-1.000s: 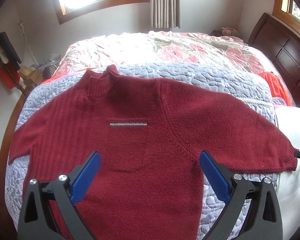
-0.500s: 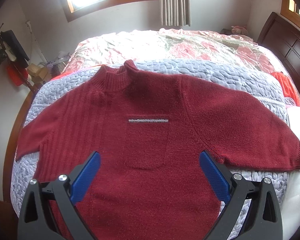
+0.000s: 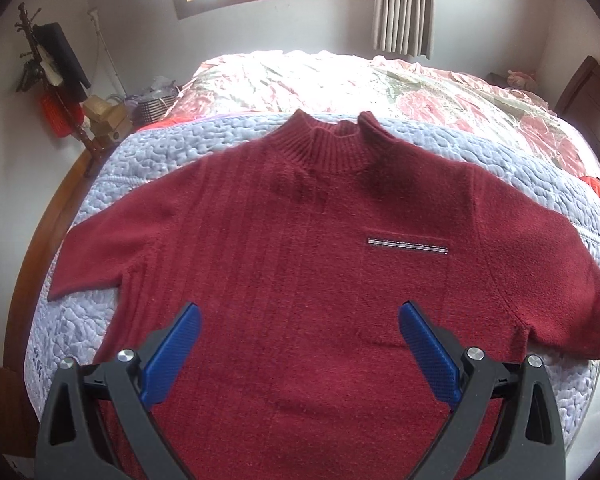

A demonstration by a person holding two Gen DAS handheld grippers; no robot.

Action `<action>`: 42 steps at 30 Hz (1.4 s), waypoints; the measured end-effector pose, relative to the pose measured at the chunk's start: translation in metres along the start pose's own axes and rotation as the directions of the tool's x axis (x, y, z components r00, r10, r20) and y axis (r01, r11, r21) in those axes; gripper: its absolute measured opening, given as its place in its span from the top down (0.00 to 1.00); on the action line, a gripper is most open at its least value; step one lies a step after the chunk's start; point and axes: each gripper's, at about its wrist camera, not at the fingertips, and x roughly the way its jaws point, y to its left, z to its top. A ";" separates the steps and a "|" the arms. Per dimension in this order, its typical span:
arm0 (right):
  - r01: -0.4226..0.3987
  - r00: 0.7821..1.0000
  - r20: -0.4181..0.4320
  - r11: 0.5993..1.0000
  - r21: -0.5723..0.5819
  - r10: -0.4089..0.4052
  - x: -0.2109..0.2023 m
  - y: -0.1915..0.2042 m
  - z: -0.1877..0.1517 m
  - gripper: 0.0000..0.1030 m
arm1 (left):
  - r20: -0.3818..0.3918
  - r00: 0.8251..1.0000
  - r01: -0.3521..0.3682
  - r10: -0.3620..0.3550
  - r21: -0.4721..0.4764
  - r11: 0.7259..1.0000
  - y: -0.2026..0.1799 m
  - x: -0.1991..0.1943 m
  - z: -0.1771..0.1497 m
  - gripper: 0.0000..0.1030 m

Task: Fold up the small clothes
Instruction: 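Carry the cuff across the chest with the right tool and release, then grasp the sweater's side edge with the right tool, fold it inward, release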

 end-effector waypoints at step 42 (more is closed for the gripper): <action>-0.002 0.995 -0.096 0.999 -0.033 -0.002 0.069 0.046 -0.049 0.52 | -0.270 0.922 0.284 -0.277 -0.013 0.959 -0.108 0.099 -0.006 0.58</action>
